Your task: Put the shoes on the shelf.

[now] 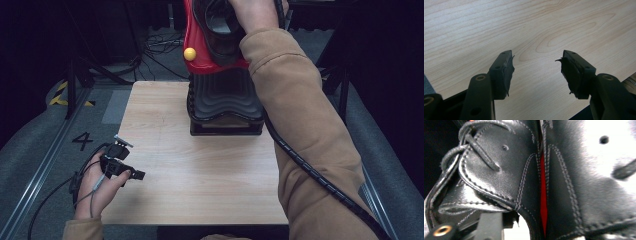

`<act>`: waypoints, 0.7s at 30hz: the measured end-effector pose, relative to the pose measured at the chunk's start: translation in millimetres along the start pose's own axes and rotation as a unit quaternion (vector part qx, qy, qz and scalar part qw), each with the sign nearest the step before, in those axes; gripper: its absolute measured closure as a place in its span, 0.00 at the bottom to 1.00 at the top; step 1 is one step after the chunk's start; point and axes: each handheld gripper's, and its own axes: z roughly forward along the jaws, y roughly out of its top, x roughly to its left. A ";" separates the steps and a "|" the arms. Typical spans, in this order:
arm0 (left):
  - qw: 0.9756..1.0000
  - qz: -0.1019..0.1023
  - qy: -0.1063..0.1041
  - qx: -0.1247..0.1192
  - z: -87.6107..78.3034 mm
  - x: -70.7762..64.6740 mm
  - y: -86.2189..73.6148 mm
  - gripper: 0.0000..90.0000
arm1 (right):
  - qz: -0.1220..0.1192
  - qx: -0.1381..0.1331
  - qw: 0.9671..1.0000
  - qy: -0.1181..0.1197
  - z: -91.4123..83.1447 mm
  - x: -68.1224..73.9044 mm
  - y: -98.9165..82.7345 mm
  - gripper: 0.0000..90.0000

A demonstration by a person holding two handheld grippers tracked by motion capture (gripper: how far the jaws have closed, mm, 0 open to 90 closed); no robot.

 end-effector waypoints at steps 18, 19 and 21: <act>1.000 0.018 0.008 0.014 9.1 -15.7 11.6 0.48 | -0.037 0.009 0.999 0.035 -49.9 -20.6 -24.1 0.46; 1.000 0.021 0.009 0.015 9.2 -16.9 11.8 0.48 | -0.042 0.005 0.998 0.039 -54.4 -22.7 -26.4 0.46; 1.000 0.020 0.009 0.017 8.8 -18.3 12.1 0.48 | -0.061 -0.003 0.997 0.050 -64.0 -27.4 -31.9 0.46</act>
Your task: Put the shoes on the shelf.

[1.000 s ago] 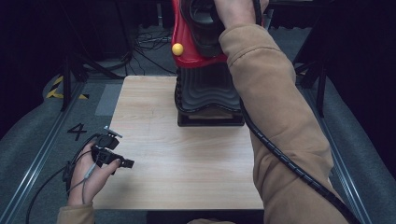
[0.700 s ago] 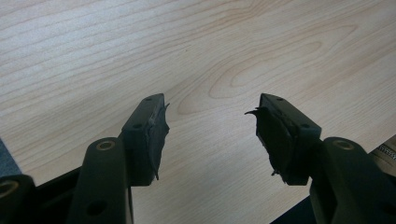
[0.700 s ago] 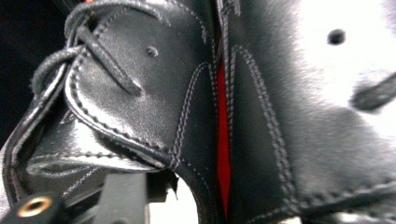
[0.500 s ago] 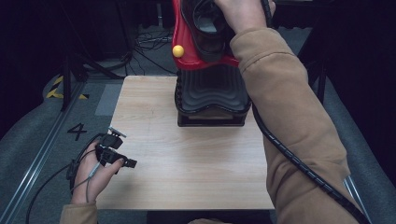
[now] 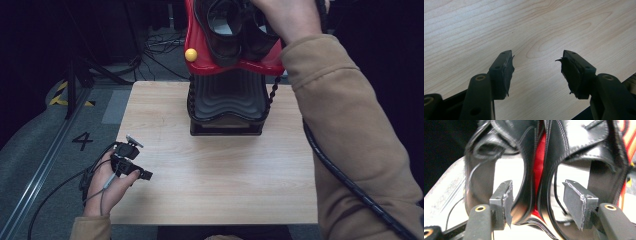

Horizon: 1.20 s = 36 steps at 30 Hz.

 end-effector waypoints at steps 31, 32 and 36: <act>1.000 0.010 0.003 -0.015 -10.8 -14.9 -3.0 0.46 | -0.135 0.019 0.987 0.083 -55.4 -102.1 -178.7 0.47; 1.000 0.008 0.003 -0.017 -11.8 -16.0 -3.9 0.46 | -0.136 0.020 0.986 0.090 -50.9 -108.1 -189.3 0.46; 1.000 0.011 0.006 -0.019 -12.3 -16.8 -4.8 0.46 | -0.140 0.022 0.985 0.098 -41.0 -117.6 -205.4 0.46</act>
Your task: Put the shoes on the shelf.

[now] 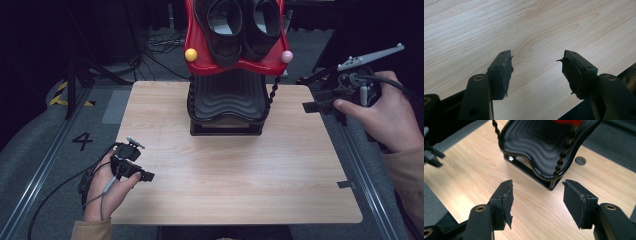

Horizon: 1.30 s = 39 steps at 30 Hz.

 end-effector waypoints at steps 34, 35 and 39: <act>1.000 -0.003 0.001 -0.010 6.6 -5.9 -16.1 0.45 | -0.027 0.022 0.998 0.047 125.0 -17.8 -122.9 0.41; 1.000 -0.002 0.001 -0.010 6.7 -5.9 -16.0 0.45 | -0.031 0.024 0.998 0.045 128.8 -18.8 -124.8 0.41; 1.000 -0.001 0.001 -0.013 6.6 -5.7 -16.3 0.45 | -0.034 0.037 0.998 0.041 137.2 -20.1 -132.2 0.41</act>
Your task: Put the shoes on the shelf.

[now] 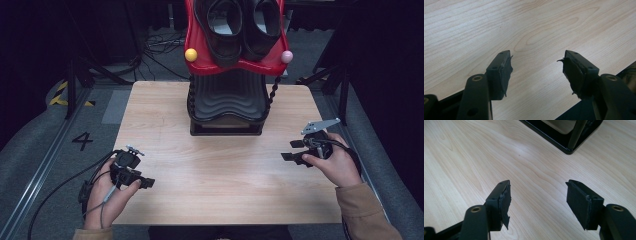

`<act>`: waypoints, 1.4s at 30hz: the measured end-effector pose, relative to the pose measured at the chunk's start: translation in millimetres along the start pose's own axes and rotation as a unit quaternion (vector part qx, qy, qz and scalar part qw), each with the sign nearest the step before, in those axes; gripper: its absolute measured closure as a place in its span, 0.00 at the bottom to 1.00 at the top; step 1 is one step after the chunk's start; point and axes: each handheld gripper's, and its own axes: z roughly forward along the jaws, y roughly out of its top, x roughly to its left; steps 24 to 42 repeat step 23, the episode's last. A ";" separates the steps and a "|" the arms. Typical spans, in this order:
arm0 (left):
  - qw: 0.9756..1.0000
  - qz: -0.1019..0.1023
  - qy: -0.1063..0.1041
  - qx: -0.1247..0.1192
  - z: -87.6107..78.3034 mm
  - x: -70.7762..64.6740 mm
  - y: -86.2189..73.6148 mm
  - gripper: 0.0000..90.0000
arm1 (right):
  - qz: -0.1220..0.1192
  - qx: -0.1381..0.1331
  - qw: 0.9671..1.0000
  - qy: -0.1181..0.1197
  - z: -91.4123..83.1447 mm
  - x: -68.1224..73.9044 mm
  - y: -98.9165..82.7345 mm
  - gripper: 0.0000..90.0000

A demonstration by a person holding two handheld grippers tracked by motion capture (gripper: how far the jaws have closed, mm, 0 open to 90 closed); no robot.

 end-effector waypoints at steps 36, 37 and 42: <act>1.000 0.000 0.003 0.019 8.9 4.9 -1.6 0.43 | 0.024 0.094 0.995 -0.025 23.1 -19.5 -40.1 0.38; 1.000 0.000 0.003 0.019 8.9 4.9 -1.6 0.43 | 0.024 0.094 0.995 -0.025 23.1 -19.5 -40.1 0.38; 1.000 0.000 0.003 0.019 8.9 4.9 -1.6 0.43 | 0.024 0.094 0.995 -0.025 23.1 -19.5 -40.1 0.38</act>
